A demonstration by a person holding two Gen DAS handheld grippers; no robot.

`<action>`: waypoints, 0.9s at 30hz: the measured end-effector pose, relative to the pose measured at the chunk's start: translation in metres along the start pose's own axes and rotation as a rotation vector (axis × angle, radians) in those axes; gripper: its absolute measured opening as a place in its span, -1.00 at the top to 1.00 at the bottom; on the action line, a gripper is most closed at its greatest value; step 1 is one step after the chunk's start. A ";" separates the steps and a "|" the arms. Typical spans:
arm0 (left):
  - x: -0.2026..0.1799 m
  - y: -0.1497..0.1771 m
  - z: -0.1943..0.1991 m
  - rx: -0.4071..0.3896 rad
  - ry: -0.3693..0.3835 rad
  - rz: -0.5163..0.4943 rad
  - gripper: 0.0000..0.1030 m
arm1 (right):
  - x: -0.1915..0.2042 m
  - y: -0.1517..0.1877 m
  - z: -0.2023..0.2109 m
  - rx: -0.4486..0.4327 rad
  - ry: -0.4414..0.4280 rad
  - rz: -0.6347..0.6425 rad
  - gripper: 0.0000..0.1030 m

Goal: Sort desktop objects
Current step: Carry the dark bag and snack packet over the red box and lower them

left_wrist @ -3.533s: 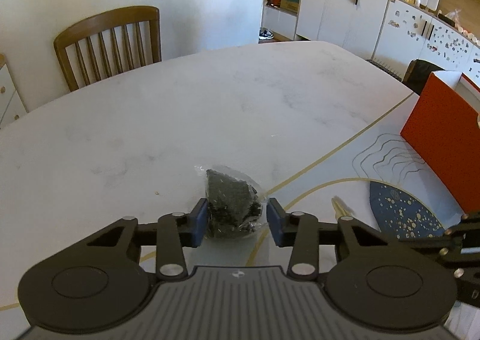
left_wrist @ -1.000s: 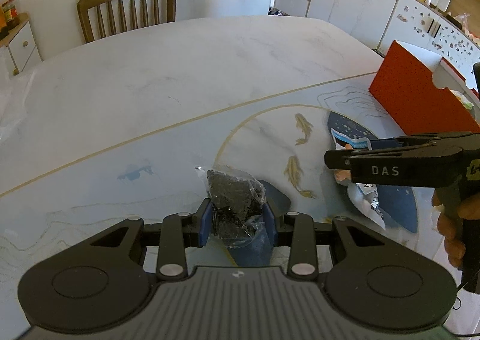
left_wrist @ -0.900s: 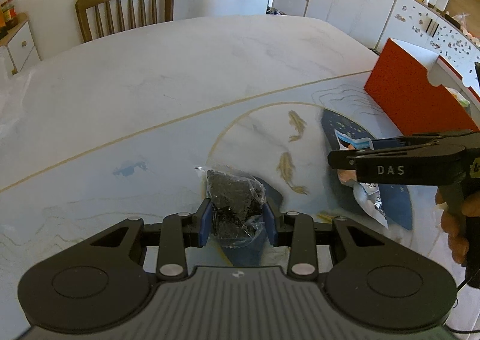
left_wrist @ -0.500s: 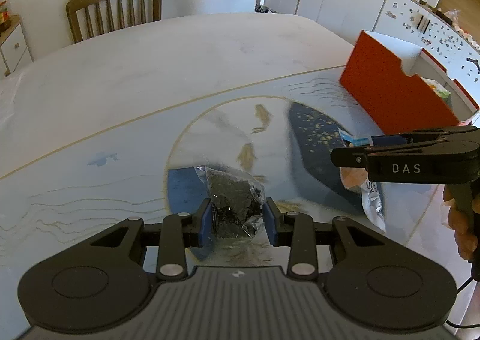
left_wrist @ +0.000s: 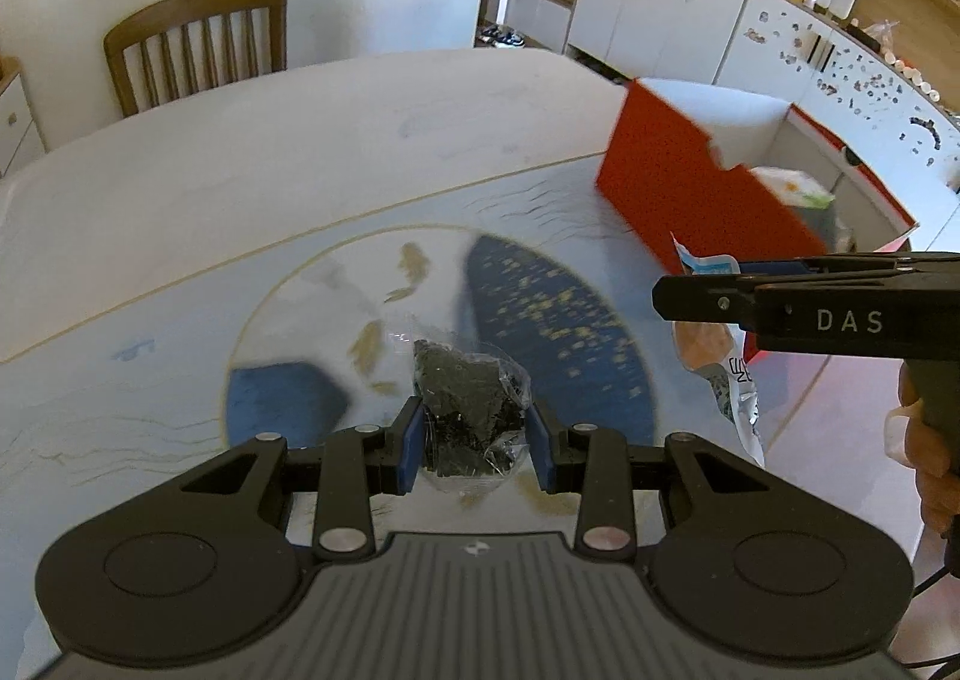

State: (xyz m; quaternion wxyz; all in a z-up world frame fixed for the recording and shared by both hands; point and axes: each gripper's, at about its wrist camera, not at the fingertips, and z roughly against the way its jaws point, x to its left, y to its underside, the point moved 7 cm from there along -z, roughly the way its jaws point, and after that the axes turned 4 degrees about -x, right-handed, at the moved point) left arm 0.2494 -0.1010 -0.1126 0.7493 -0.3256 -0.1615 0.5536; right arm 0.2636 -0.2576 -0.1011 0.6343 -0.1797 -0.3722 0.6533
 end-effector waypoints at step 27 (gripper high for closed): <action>-0.171 -0.082 -0.009 -0.106 0.049 -0.127 0.34 | -0.137 -0.055 0.087 -0.151 0.011 0.001 -0.01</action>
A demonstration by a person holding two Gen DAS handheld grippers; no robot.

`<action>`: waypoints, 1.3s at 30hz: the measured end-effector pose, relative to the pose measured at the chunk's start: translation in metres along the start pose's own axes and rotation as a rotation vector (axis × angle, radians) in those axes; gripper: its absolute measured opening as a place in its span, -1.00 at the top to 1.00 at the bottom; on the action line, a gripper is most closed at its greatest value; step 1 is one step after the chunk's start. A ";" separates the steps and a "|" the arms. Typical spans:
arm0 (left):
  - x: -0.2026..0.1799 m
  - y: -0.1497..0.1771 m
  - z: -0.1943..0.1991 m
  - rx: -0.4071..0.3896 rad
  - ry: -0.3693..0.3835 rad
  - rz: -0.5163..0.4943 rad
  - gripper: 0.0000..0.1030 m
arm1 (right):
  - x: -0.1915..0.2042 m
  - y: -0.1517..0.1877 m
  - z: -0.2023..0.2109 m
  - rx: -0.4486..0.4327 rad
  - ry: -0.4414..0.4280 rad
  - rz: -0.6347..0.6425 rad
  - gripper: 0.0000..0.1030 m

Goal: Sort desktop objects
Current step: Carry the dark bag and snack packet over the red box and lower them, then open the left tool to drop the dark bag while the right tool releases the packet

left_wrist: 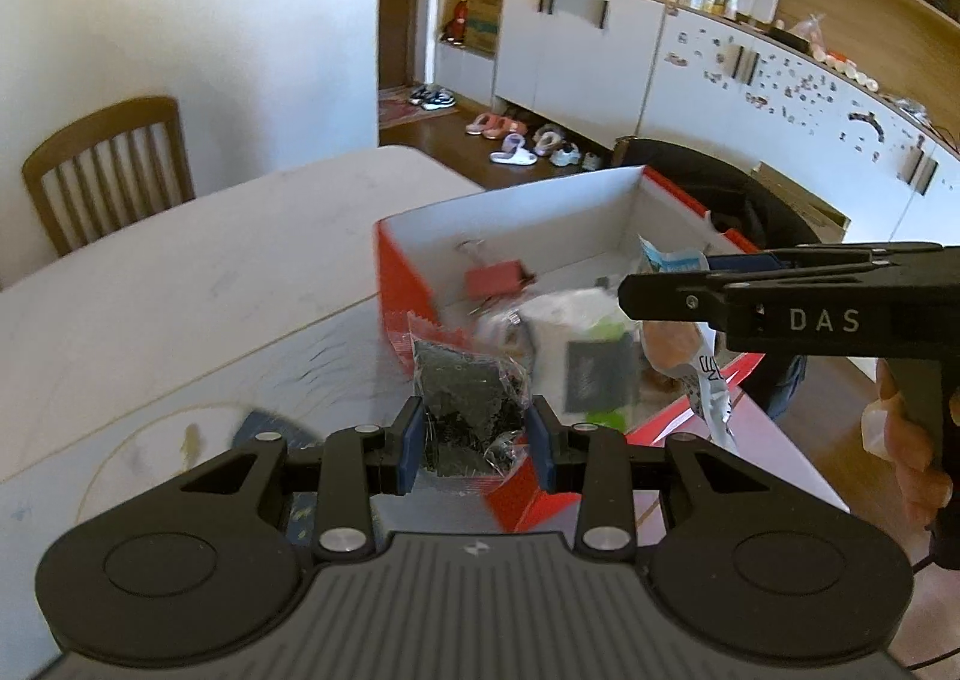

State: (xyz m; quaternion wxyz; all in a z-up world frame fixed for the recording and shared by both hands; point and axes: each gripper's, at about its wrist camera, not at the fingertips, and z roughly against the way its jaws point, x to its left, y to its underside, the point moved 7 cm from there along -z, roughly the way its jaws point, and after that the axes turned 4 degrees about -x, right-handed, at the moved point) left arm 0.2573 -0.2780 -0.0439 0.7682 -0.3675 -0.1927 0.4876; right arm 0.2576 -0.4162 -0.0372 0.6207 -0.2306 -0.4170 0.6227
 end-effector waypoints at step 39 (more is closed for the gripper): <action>-0.058 -0.064 -0.161 0.229 0.037 -0.220 0.32 | -0.104 0.000 -0.089 0.173 0.128 0.138 -0.01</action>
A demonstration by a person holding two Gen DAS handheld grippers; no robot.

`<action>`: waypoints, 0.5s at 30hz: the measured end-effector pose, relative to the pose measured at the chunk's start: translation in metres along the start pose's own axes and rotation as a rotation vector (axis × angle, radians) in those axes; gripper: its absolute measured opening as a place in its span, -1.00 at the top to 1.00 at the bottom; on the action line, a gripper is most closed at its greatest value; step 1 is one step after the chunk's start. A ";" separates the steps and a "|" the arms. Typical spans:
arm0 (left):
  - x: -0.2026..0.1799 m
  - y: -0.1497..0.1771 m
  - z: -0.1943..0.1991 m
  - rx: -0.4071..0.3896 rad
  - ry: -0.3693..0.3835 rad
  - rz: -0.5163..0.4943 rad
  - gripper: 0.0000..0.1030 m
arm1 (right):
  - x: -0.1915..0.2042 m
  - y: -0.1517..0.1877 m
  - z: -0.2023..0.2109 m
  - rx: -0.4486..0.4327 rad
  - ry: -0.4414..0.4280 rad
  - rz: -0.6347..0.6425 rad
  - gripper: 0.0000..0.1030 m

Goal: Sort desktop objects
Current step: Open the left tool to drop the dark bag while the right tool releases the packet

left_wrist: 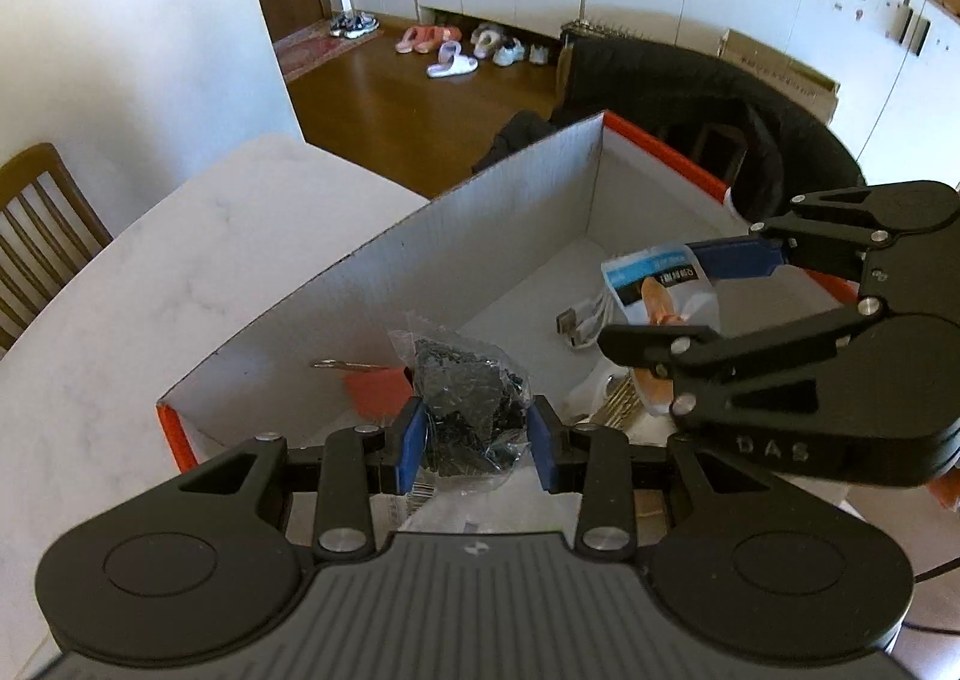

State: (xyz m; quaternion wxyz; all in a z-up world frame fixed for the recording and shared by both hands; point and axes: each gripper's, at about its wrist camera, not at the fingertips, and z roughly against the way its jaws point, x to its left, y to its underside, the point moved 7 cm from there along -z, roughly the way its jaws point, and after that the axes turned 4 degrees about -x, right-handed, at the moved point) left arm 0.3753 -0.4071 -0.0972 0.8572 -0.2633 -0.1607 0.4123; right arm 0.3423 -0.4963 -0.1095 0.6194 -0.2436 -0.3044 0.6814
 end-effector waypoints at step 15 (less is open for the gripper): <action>0.016 0.011 -0.010 0.027 0.023 0.039 0.18 | 0.007 0.002 -0.016 0.071 -0.028 0.040 -0.20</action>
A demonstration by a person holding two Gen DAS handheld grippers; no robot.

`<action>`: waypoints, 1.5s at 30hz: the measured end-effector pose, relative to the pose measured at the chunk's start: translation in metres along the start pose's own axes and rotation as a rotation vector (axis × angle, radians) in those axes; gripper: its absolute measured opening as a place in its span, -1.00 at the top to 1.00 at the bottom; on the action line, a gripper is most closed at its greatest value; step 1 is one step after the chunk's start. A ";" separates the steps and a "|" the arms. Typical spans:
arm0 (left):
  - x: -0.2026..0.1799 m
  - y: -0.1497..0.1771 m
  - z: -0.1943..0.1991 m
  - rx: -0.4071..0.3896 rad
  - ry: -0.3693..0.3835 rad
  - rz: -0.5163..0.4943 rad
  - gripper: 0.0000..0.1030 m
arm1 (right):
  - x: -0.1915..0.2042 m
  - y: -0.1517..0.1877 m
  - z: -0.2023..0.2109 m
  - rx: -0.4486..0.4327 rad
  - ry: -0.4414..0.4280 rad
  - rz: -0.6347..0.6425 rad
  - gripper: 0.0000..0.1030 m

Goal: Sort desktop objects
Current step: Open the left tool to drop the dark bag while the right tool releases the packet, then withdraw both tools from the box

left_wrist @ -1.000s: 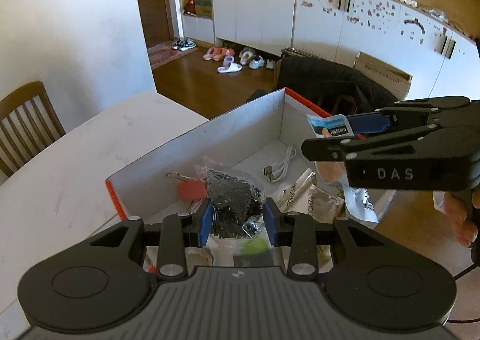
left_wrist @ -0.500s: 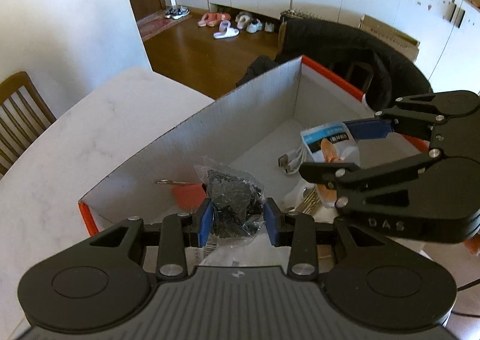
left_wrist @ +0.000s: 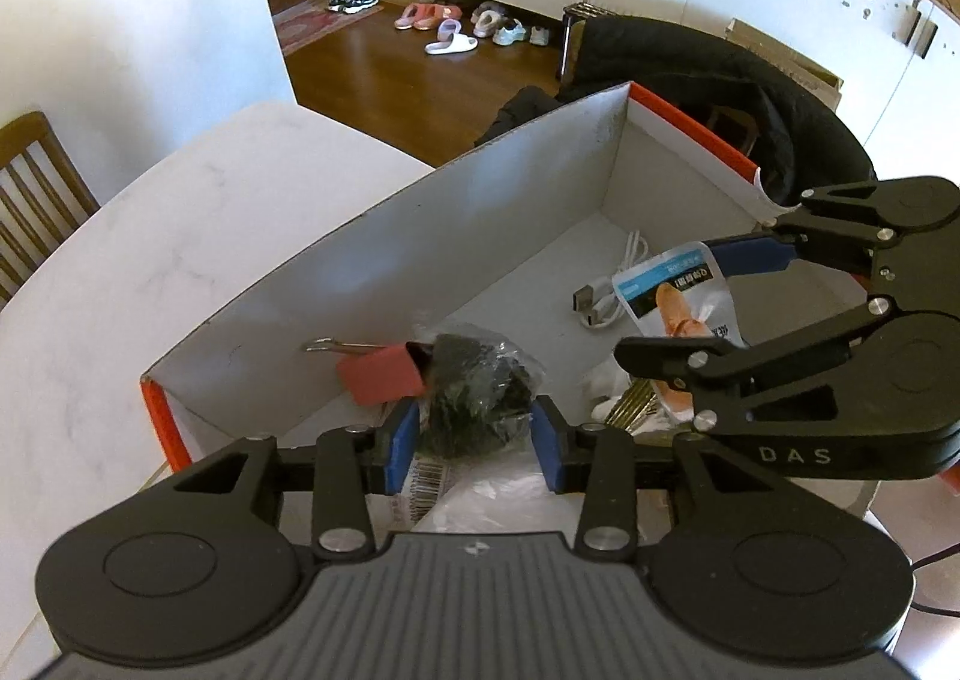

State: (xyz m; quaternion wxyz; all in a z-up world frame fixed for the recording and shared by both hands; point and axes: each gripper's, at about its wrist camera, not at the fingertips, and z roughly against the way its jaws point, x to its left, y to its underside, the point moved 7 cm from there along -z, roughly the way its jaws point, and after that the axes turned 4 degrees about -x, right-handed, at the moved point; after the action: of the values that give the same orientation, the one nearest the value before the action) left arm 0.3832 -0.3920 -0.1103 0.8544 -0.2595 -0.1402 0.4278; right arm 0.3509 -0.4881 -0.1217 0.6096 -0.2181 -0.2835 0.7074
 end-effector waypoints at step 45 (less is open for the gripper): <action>0.008 0.062 0.157 -0.333 -0.118 0.265 -0.67 | 0.036 0.012 0.119 -0.183 -0.152 0.082 -0.62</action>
State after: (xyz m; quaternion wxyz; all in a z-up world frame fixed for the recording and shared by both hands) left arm 0.2749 -0.3039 -0.0150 0.7263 -0.3879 -0.2234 0.5216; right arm 0.2585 -0.4698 -0.0402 0.5345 -0.2299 -0.3829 0.7176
